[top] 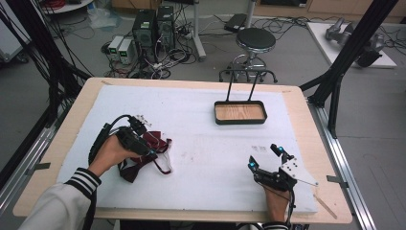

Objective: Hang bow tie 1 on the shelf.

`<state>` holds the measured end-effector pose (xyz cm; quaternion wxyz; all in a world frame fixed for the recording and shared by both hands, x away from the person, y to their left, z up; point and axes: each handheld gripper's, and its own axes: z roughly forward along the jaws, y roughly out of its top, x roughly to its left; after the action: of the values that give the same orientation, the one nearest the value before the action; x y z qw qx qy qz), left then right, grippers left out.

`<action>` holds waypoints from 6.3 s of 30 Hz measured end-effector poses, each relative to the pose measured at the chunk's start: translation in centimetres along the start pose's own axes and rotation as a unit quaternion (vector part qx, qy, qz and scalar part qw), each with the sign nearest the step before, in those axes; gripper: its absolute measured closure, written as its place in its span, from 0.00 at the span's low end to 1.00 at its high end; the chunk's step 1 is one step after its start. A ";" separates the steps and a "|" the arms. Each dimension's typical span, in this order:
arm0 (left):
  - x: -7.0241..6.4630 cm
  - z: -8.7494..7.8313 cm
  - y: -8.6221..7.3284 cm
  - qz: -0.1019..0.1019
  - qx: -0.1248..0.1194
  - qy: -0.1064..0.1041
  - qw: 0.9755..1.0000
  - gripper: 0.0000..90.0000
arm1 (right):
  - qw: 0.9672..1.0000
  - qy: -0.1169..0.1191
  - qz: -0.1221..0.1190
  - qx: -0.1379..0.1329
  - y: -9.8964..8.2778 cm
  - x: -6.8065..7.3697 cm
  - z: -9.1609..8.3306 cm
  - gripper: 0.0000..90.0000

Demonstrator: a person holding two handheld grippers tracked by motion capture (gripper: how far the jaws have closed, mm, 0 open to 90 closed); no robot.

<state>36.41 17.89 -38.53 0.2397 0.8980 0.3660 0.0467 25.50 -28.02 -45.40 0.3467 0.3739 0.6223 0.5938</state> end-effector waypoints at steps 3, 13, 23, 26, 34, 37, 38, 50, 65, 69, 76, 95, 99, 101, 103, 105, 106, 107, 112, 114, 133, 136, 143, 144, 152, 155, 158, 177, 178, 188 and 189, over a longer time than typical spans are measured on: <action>0.0 0.2 0.1 -0.004 0.007 -0.002 1.000 0.50 | 1.000 0.001 0.000 0.001 0.0 0.0 0.0 0.10; 0.2 0.7 0.5 -0.021 0.019 0.004 1.000 0.55 | 1.000 0.001 0.003 0.001 0.0 0.0 0.0 0.10; 0.3 1.5 0.9 -0.026 0.037 0.015 0.999 0.56 | 1.000 0.002 0.002 0.001 0.0 0.0 0.0 0.10; 0.2 1.8 0.9 -0.023 0.040 0.017 0.999 0.58 | 1.000 0.001 0.001 0.000 0.0 0.0 0.0 0.10; 0.4 2.0 0.9 -0.021 0.045 0.021 0.999 0.70 | 1.000 0.000 -0.002 0.000 0.0 0.0 0.0 0.10; 0.4 2.2 0.8 -0.020 0.047 0.024 0.998 0.73 | 1.000 0.001 -0.002 0.000 0.0 0.0 0.0 0.10; 0.4 2.3 0.8 -0.020 0.048 0.024 0.998 0.73 | 1.000 0.001 -0.002 0.000 0.0 0.0 0.0 0.10; 0.4 2.2 0.7 -0.019 0.042 0.025 0.999 0.81 | 1.000 0.000 -0.001 -0.001 0.0 0.0 0.0 0.10; 0.4 1.6 0.4 -0.014 0.014 0.031 0.999 0.82 | 1.000 0.001 0.001 0.002 0.0 0.1 0.0 0.10; 0.4 1.3 0.4 -0.011 0.006 0.030 0.999 0.82 | 1.000 0.001 0.000 0.002 0.0 0.1 0.0 0.10; 0.5 0.8 0.3 -0.013 -0.015 0.033 0.999 0.82 | 1.000 0.001 0.000 0.002 0.0 0.1 0.0 0.10; 0.5 -1.4 0.4 0.003 -0.131 0.038 0.991 0.82 | 1.000 0.000 -0.001 0.002 0.0 0.1 0.0 0.10; 0.4 -1.6 0.4 0.004 -0.156 0.037 0.987 0.82 | 1.000 0.000 -0.001 0.002 0.0 0.1 0.0 0.10; 0.4 -1.7 0.5 0.005 -0.170 0.036 0.985 0.82 | 1.000 0.000 0.000 0.002 0.0 0.1 0.0 0.10; 0.3 -1.9 0.5 0.009 -0.184 0.035 0.982 0.82 | 1.000 0.000 -0.001 0.002 0.0 0.1 0.0 0.10; 0.3 -2.0 0.6 0.012 -0.197 0.036 0.980 0.82 | 1.000 0.000 -0.001 0.001 0.0 0.1 0.0 0.10; 0.2 -2.1 0.6 0.012 -0.203 0.038 0.978 0.82 | 1.000 0.000 -0.001 0.002 0.0 0.1 0.0 0.10; 0.1 -2.2 0.7 0.012 -0.211 0.038 0.977 0.82 | 1.000 0.000 -0.001 0.001 0.0 0.1 0.0 0.10; 0.0 -2.7 0.9 0.012 -0.245 0.038 0.969 0.82 | 1.000 0.000 -0.001 0.001 0.0 0.1 0.0 0.10; 0.0 -2.9 1.1 0.012 -0.253 0.037 0.967 0.82 | 1.000 0.000 -0.001 0.002 0.0 0.1 0.0 0.10; -0.6 -4.3 3.9 0.029 -0.328 0.013 0.944 0.82 | 1.000 -0.001 -0.003 0.002 0.0 0.1 0.0 0.10; -0.8 -4.1 4.6 0.033 -0.342 0.008 0.939 0.82 | 1.000 0.000 -0.003 0.001 0.0 0.1 0.0 0.10; -1.0 -3.9 6.3 0.036 -0.366 -0.001 0.930 0.82 | 1.000 0.000 0.000 0.002 0.0 0.1 0.0 0.10; -1.0 -3.9 6.6 0.037 -0.368 -0.004 0.929 0.82 | 1.000 0.000 0.000 0.002 0.0 0.1 0.0 0.10; -1.2 -3.5 8.5 0.041 -0.374 -0.006 0.927 0.82 | 1.000 -0.001 -0.001 0.000 0.0 0.0 0.0 0.10; -1.3 -3.2 9.2 0.044 -0.376 -0.009 0.926 0.83 | 1.000 -0.001 -0.002 0.000 0.0 0.0 0.0 0.10; -1.4 -2.7 9.9 0.039 -0.384 -0.015 0.922 0.83 | 1.000 -0.001 -0.001 -0.001 0.0 0.0 0.0 0.10; -1.4 -1.6 14.0 0.025 -0.406 -0.030 0.913 0.83 | 1.000 -0.002 0.005 -0.001 0.0 0.0 -0.1 0.10; -1.5 -1.5 14.2 0.027 -0.407 -0.030 0.913 0.83 | 1.000 -0.002 0.005 -0.001 0.0 0.0 -0.1 0.10; -1.5 -1.1 16.0 0.024 -0.413 -0.036 0.910 0.83 | 1.000 -0.002 0.005 -0.001 0.0 0.0 -0.1 0.10; -1.5 -1.0 16.2 0.021 -0.414 -0.038 0.909 0.83 | 1.000 -0.001 0.003 -0.002 0.0 0.0 0.0 0.10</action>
<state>45.35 7.31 -29.99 0.6029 0.7266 0.2851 0.1651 25.47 -28.06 -45.41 0.3463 0.3761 0.6193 0.5958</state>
